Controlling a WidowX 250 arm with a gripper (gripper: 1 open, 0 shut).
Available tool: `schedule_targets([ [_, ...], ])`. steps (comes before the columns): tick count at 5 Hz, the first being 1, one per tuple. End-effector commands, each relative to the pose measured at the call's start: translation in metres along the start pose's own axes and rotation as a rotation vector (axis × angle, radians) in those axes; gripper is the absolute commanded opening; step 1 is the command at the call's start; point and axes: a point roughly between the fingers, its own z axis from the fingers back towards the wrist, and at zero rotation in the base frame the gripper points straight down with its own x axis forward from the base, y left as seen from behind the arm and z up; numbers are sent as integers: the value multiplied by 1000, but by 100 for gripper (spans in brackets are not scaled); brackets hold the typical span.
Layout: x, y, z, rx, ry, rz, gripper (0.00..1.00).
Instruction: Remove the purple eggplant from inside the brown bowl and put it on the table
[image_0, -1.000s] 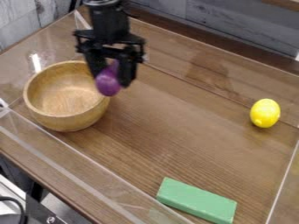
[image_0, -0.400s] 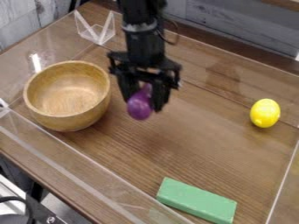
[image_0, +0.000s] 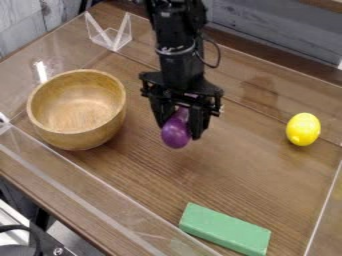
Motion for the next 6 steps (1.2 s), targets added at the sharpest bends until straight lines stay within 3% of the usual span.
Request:
schedule_targets([
  [1,18,4,11,-9,-77,3,0],
  [6,32,17,3,-20,-120,29,0],
])
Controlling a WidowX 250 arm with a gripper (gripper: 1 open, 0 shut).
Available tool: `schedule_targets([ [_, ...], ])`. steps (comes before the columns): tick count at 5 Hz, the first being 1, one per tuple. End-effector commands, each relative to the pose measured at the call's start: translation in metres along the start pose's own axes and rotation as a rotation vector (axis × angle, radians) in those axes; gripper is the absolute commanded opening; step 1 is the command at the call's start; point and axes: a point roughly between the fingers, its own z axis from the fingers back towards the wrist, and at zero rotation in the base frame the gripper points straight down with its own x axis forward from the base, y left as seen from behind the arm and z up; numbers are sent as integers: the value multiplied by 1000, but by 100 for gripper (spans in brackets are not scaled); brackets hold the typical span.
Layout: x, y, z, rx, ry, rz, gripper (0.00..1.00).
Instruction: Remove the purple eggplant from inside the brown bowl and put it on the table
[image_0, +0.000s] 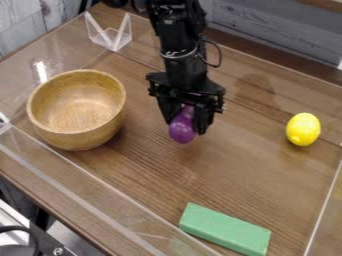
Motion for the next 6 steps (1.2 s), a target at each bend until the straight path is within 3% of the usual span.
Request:
schedule_targets([
  [1,11,2,12,0,-61,4,0],
  [4,7,2,2,6,-55,1,0],
  [5,4,0,-4,14,-44,-3,100],
  [6,5,-1,11,0,-51,8,100],
])
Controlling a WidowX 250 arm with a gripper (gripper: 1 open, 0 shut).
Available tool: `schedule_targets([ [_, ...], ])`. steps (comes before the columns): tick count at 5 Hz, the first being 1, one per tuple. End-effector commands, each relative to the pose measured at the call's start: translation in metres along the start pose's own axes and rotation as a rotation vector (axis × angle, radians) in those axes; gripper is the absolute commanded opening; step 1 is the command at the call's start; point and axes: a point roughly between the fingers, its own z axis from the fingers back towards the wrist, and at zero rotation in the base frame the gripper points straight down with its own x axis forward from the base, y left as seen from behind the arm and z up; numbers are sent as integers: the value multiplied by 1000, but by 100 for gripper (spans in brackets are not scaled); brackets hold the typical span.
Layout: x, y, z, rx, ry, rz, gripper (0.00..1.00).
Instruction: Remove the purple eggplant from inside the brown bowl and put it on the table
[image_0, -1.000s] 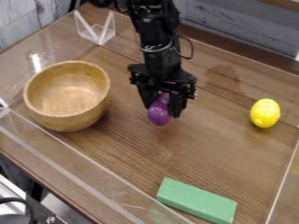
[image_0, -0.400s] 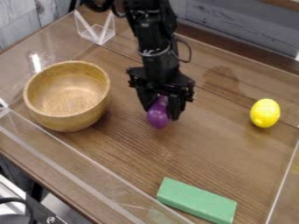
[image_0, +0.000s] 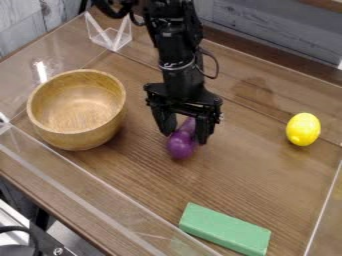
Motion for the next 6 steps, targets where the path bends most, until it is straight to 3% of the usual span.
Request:
schedule_targets([
  [1,13,0,33,-14,-85,9,100],
  [3,14,-3,84,-52,-143,25,100],
  [4,13,6,106,-60,-170,37,100],
  [5,12,21,118,-59,-185,53,100],
  [6,3,9,106,-55,-163,18,100],
])
